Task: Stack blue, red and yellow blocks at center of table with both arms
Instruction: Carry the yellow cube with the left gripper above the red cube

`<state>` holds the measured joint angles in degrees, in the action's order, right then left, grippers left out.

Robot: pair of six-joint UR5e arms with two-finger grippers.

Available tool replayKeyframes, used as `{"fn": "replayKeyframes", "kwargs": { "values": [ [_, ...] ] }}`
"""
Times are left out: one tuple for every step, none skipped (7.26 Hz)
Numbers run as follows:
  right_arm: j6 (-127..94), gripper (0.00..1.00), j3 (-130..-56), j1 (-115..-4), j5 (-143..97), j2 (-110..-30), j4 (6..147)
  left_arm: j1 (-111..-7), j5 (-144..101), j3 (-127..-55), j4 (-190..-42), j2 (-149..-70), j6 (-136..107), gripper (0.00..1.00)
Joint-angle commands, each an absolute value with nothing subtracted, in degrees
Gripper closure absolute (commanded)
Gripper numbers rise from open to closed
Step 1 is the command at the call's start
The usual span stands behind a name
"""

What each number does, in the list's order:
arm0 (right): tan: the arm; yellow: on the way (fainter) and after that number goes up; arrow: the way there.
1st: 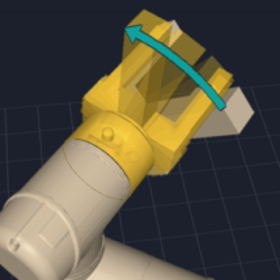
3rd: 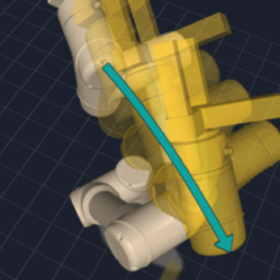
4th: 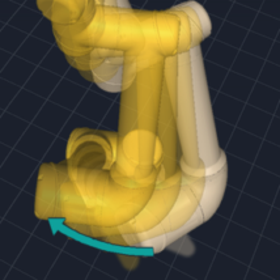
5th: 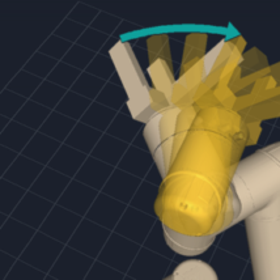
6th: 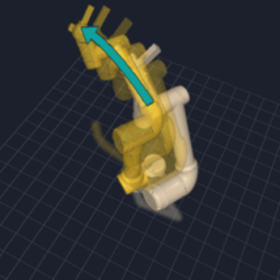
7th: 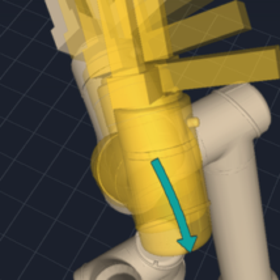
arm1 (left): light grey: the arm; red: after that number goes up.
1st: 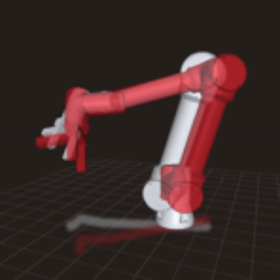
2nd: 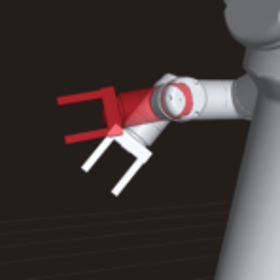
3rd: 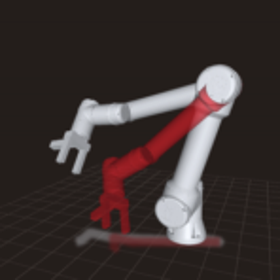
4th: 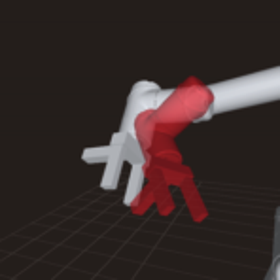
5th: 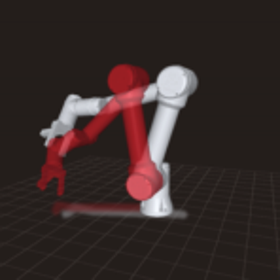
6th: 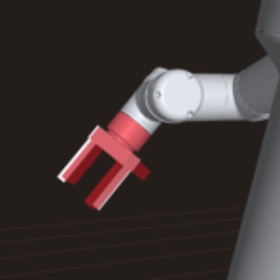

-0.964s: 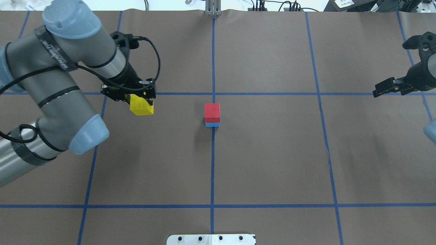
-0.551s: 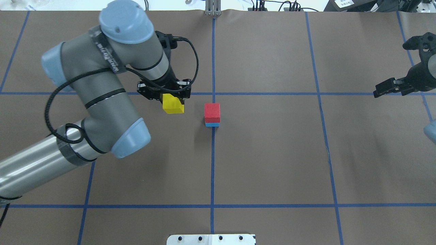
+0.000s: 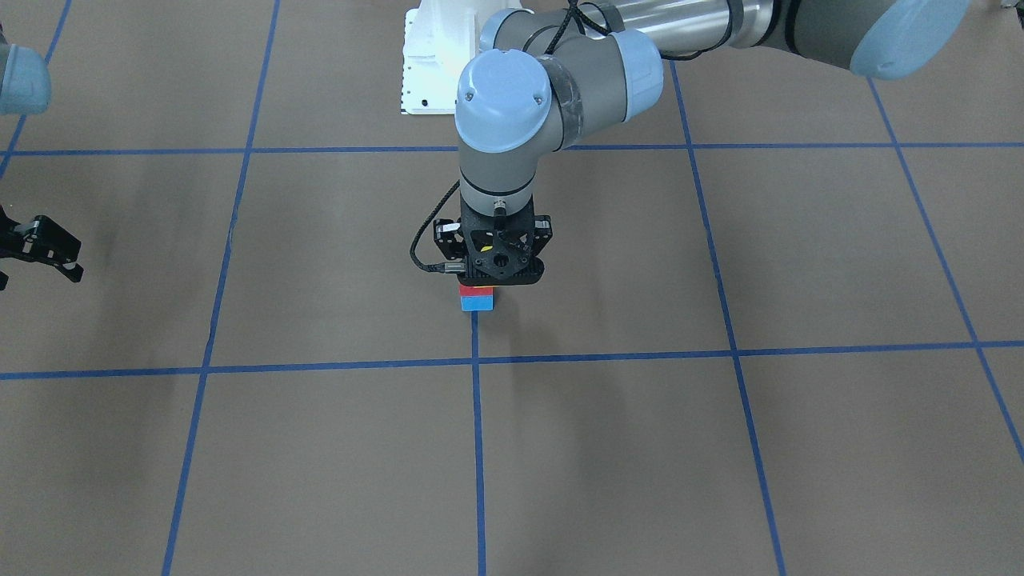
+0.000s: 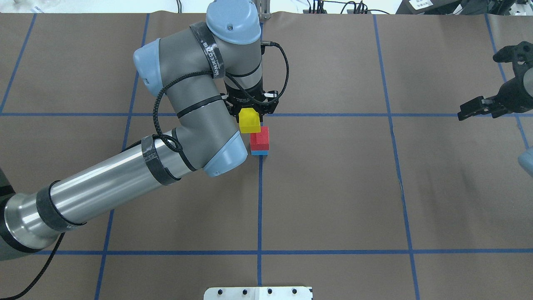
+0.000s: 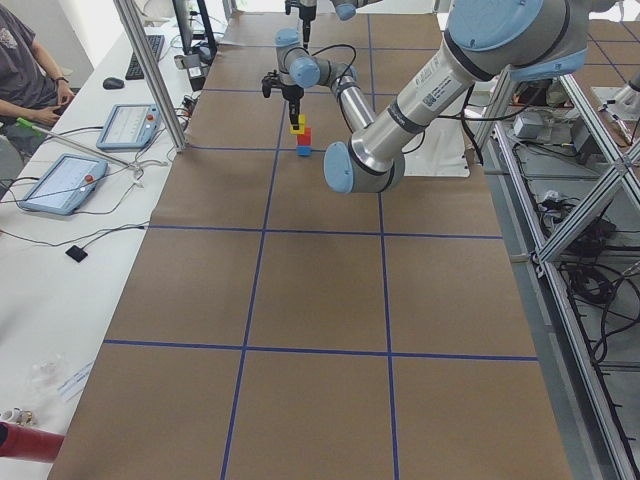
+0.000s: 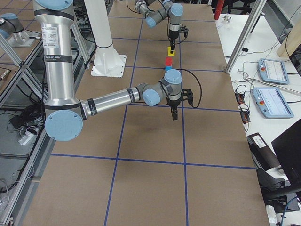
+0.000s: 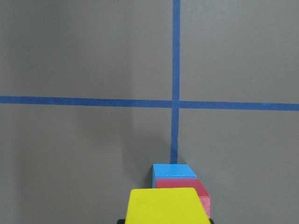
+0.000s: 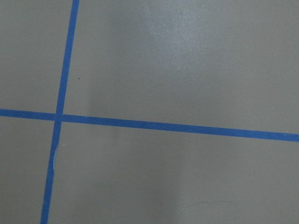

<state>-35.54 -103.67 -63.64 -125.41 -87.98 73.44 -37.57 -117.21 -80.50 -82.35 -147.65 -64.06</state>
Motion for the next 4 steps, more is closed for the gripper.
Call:
{"fn": "replayKeyframes", "kwargs": {
  "values": [
    [-35.51,0.00,-103.54,-63.63,-125.42,-87.98,73.48,-37.00,-117.25,-78.41,-82.35,-149.14,-64.16,1.00],
    [-35.42,0.00,-103.45,-63.63,-125.42,-87.98,73.39,-36.91,-117.25,-78.05,-82.44,-149.24,-64.16,1.00],
    [-35.51,0.00,-103.45,-63.63,-125.42,-87.98,73.48,-36.83,-117.25,-78.05,-82.44,-149.24,-64.16,1.00],
    [-35.59,0.00,-103.45,-63.63,-125.42,-87.89,73.48,-36.65,-117.25,-78.05,-82.27,-149.24,-64.25,1.00]
  ]
}}
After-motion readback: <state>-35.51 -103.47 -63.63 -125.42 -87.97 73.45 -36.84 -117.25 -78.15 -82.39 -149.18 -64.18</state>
